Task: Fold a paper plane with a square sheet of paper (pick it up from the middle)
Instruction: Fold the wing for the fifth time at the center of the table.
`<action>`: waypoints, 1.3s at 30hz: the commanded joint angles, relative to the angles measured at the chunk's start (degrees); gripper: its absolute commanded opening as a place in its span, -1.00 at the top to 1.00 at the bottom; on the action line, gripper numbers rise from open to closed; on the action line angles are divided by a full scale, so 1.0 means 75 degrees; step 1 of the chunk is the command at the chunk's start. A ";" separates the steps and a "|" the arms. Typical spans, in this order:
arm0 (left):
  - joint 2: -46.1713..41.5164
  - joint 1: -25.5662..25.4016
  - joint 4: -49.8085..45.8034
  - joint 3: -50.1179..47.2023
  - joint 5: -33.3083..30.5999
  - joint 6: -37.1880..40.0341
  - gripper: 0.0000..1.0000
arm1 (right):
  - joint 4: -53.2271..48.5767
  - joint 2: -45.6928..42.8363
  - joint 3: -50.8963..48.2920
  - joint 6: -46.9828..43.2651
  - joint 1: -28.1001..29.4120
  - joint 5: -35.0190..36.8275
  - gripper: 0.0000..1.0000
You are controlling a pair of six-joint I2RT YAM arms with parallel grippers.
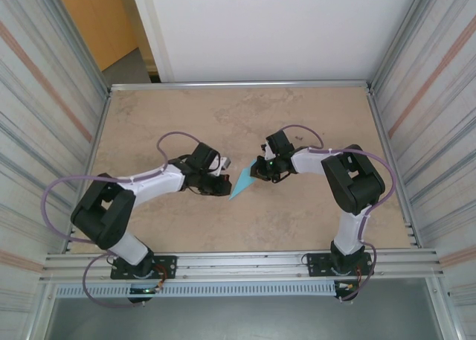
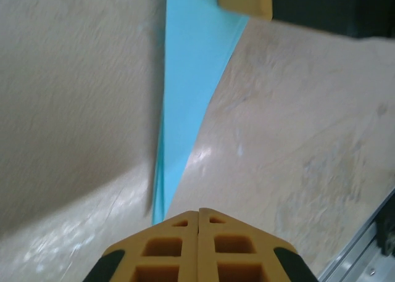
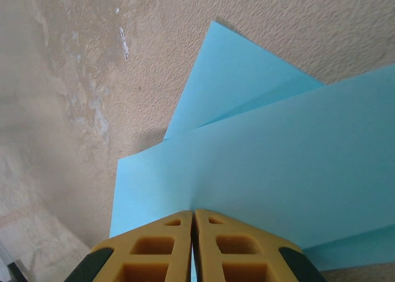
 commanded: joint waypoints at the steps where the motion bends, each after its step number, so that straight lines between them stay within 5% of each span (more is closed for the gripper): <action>1: 0.0582 -0.0028 0.0662 0.0442 0.0364 -0.0540 0.94 | -0.1307 0.0818 -0.0536 -0.0111 -0.0095 0.1284 0.75; 18: 0.2012 -0.0039 0.0123 0.0841 0.0174 -0.0642 0.98 | -0.1380 0.0042 0.0151 -0.0388 -0.0080 0.0835 0.71; 28: 0.2219 -0.0040 -0.0043 0.0820 0.0103 -0.0726 0.99 | -0.1351 -0.0904 0.0676 -0.0333 0.0592 0.0998 0.71; 39: 0.2221 -0.0041 0.0172 0.0691 0.0171 -0.0855 1.00 | -0.0679 -0.0499 0.0319 0.0363 0.1010 0.1065 0.84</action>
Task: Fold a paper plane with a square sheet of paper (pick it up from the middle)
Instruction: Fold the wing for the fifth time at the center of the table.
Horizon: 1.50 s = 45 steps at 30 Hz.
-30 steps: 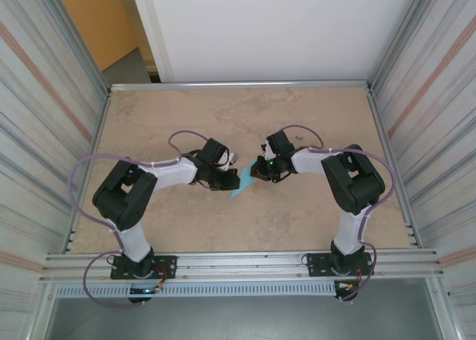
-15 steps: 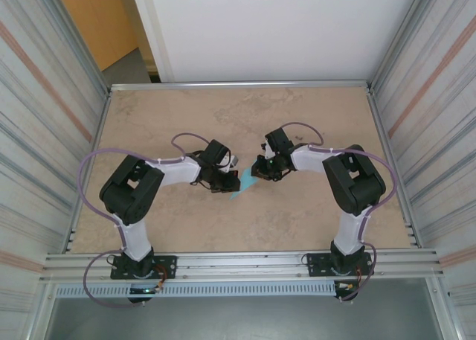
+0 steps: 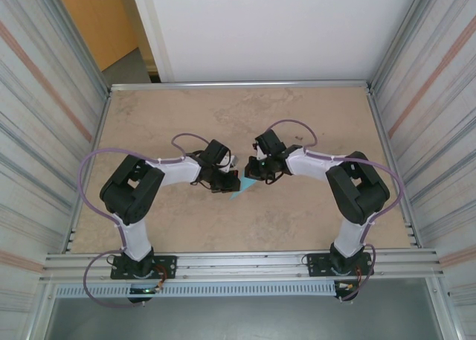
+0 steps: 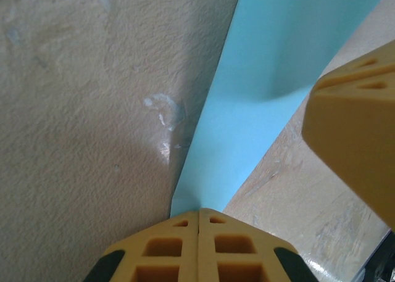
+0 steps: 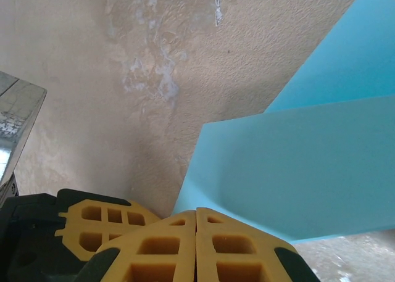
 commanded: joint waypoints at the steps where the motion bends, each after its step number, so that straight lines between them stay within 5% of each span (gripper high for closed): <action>1: 0.0331 -0.0048 -0.0343 -0.0198 -0.0142 -0.0124 1.00 | 0.0268 0.0245 -0.0130 0.0376 0.0108 0.0115 0.84; 11: 0.0313 -0.0039 -0.0376 -0.0267 -0.0187 -0.0208 1.00 | 0.0746 0.0541 -0.0364 0.0693 0.0370 0.0154 0.86; 45: 0.0492 -0.0016 -0.0292 -0.1178 -0.0483 -0.1138 1.00 | 0.2575 -0.0657 -0.2737 0.1380 -0.0612 0.2253 0.85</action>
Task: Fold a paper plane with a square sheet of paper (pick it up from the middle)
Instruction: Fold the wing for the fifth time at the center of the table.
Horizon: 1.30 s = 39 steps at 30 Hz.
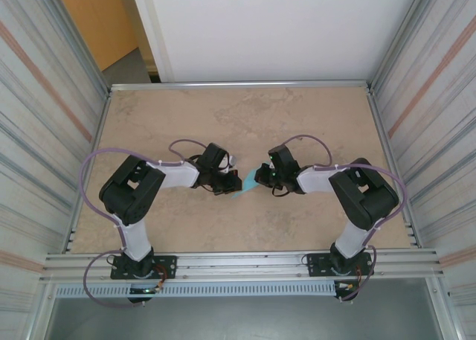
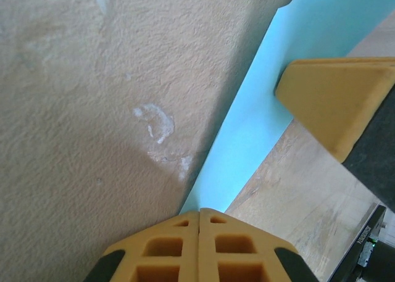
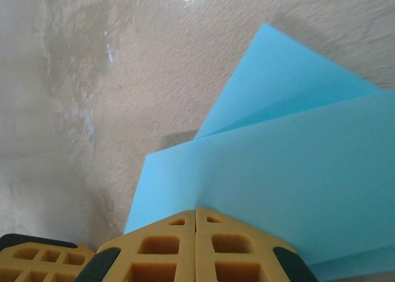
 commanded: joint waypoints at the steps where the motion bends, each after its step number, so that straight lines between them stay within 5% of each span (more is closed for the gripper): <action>1: 0.0515 -0.0014 -0.1601 -0.0557 -0.0717 -0.0078 1.00 | -0.0609 -0.0115 -0.0317 0.0182 -0.0291 0.1243 0.85; 14: 0.0475 -0.0019 -0.1489 -0.0445 -0.0490 0.0003 1.00 | -0.1177 -0.0746 0.0020 -0.0222 -0.0479 0.0709 0.67; 17: 0.0410 -0.0030 -0.1465 -0.0353 -0.0393 0.0054 1.00 | -0.1785 -0.1294 0.0250 -0.0373 -0.0438 0.0882 0.53; 23: 0.0310 -0.0071 -0.1367 -0.0244 -0.0182 0.0077 1.00 | -0.3162 -0.1650 0.0508 -0.0237 -0.0497 0.1821 -0.07; 27: 0.0273 -0.0101 -0.1338 -0.0197 -0.0095 0.0052 1.00 | -0.3396 -0.1281 0.0676 -0.0247 -0.0561 0.1672 -0.22; 39: 0.0214 -0.0112 -0.1329 -0.0185 0.0037 0.0058 0.98 | -0.3921 0.0030 0.1691 -0.0623 -0.0653 0.1236 -0.03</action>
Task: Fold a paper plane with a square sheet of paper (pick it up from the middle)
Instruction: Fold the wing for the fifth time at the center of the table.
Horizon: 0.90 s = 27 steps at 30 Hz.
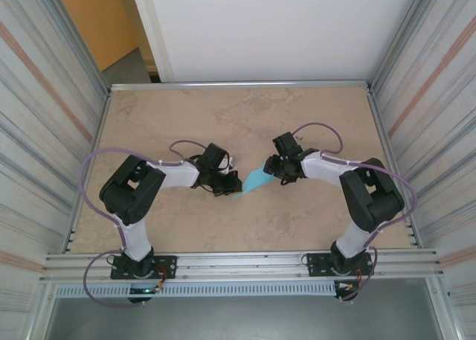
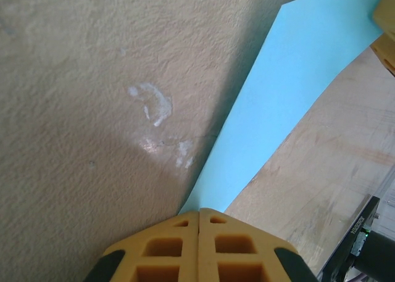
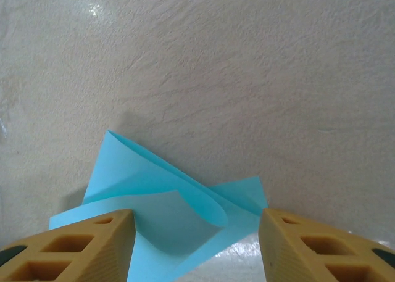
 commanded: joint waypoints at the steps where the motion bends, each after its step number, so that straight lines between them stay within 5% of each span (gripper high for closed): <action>1: 0.0182 -0.0109 -0.1182 -0.0219 -0.0223 0.0104 0.97 | -0.0377 0.0269 0.0164 -0.0149 -0.0080 -0.0180 0.03; 13: -0.0243 -0.0111 -0.1206 0.0359 0.0067 0.0581 0.85 | -0.0339 0.0520 0.0024 -0.0303 -0.0081 -0.0386 0.41; 27: 0.0391 -0.0204 -0.0866 0.1466 0.0435 0.0738 0.77 | -0.0235 0.0686 -0.0058 -0.0419 -0.0092 -0.0480 0.58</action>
